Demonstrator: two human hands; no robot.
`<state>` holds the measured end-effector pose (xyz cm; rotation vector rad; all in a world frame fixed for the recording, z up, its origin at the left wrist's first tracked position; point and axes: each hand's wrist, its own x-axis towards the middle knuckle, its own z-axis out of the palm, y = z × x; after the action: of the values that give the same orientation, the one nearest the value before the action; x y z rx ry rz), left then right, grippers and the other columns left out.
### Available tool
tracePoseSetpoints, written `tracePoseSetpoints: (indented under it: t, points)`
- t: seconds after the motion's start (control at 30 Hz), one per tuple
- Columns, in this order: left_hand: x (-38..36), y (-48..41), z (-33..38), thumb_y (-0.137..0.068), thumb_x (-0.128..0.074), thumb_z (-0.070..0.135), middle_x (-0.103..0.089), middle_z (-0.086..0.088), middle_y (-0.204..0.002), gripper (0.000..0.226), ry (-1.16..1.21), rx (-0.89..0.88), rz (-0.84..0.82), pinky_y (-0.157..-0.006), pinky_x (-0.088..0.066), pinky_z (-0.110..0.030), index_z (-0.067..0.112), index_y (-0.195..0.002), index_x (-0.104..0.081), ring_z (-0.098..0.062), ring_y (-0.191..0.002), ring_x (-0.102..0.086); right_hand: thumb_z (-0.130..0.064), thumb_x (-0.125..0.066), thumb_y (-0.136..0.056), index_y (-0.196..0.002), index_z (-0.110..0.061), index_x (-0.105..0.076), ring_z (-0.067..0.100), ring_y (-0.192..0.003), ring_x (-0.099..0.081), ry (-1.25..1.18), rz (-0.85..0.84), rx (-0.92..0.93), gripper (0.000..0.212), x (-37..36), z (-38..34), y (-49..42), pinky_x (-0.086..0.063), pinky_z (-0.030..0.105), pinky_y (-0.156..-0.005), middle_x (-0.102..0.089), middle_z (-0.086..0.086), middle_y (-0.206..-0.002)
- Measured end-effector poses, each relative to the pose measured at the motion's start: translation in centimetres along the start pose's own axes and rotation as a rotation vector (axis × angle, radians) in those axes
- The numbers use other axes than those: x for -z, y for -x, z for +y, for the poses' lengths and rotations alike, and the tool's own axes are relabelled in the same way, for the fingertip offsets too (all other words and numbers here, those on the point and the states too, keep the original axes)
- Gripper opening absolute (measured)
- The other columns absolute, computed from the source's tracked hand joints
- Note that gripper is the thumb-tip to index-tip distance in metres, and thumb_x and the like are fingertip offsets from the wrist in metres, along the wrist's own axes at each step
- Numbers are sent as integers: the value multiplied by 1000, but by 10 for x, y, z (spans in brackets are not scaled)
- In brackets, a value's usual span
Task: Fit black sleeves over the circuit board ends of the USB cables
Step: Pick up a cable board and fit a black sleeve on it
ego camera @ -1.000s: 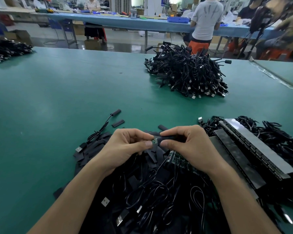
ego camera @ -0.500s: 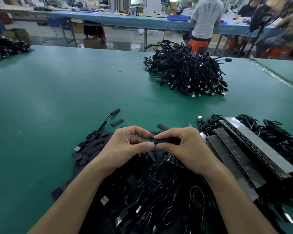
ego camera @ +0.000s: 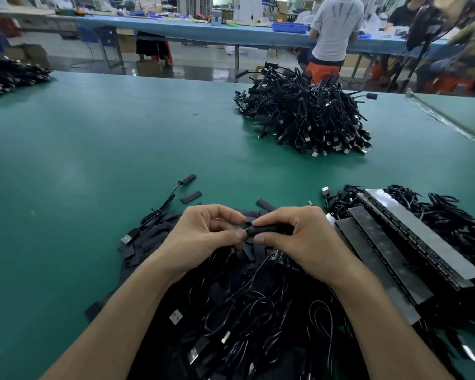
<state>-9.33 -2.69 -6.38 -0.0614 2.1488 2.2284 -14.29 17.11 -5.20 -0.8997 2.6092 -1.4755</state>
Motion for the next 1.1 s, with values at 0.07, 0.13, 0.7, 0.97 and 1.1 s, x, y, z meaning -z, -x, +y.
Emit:
tracePoseSetpoints:
  t: [0.07,0.13,0.7,0.97,1.1]
  points:
    - [0,0,0,-80,-75,-4,-72,-14,-69,16,2,6,-3,-59,-53,-20,6,-92,-71,-15,-59,-67,-12,-87,-72,-92,-19,-80,-8,-74,-66,6,10,12,22,0,1,0,-46,7,-69,-72,-20,-77]
    - [0,0,0,-81,-74,-6,-72,-14,-71,17,6,10,-6,-60,-54,-20,6,-93,-71,-16,-61,-68,-12,-86,-73,-90,-19,-80,-9,-68,-64,13,16,21,20,0,2,0,-43,6,-65,-70,-20,-72]
    - [-1,0,-1,-81,-73,-9,-71,-18,-69,27,-3,13,-2,-56,-52,-20,18,-75,-71,-19,-59,-68,-22,-81,-81,-96,-21,-79,-1,-80,-63,143,-44,52,15,-1,4,-1,-44,9,-72,-71,-13,-81]
    - [-1,0,-4,-81,-73,-9,-71,-22,-72,21,-10,16,-6,-60,-55,-24,6,-92,-64,-22,-61,-68,-27,-78,-83,-95,-21,-78,1,-78,-64,173,-59,42,13,-4,2,1,-47,15,-72,-72,-10,-81]
    - [0,-2,-6,-82,-72,-8,-72,-20,-73,25,-43,9,-15,-65,-57,-24,5,-102,-63,-23,-66,-69,-29,-80,-80,-95,-22,-79,4,-76,-64,200,-53,32,17,-3,3,1,-48,19,-71,-72,-7,-80]
